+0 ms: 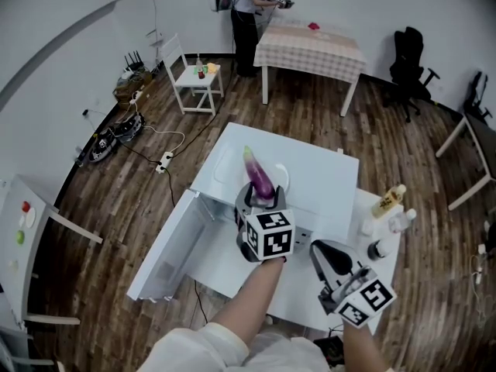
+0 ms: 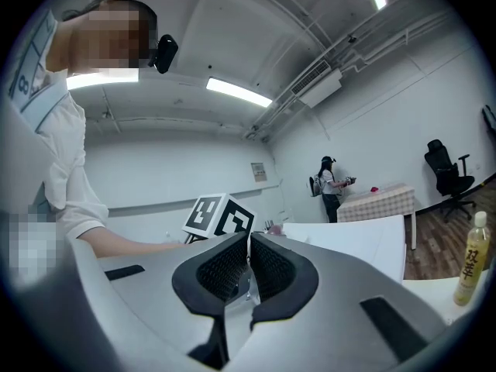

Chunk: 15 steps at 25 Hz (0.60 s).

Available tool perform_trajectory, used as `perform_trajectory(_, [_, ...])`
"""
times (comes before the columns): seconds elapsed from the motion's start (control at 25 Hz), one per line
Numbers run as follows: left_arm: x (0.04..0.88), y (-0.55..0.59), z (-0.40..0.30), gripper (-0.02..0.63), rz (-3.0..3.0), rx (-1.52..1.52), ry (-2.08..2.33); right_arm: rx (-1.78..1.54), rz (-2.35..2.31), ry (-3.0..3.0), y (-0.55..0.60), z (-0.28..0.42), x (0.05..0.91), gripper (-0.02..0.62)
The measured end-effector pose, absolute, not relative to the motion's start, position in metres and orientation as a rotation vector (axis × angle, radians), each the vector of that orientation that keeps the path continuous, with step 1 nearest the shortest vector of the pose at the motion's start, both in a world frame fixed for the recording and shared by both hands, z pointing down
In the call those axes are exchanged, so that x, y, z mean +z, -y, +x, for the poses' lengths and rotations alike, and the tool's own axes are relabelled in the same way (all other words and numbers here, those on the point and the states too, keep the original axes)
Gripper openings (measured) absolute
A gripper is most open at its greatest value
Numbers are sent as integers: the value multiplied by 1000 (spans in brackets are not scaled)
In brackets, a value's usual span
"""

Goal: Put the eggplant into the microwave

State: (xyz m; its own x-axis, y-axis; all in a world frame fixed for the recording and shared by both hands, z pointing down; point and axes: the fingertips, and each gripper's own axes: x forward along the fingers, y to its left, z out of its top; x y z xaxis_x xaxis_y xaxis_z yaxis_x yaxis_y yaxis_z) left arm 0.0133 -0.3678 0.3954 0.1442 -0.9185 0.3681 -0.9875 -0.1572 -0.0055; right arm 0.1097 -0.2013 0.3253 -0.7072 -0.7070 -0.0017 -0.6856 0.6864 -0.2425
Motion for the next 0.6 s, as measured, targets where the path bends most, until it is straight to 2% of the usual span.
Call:
perform_trajectory(0.2, [401,367,9,247,2174,394,1835,-356,-1173,-2781,202,113,326,35])
perform_trajectory(0.6, [390,351,-7,233,2302,351,1715,-351,-1184,-2771,202,98,327,35])
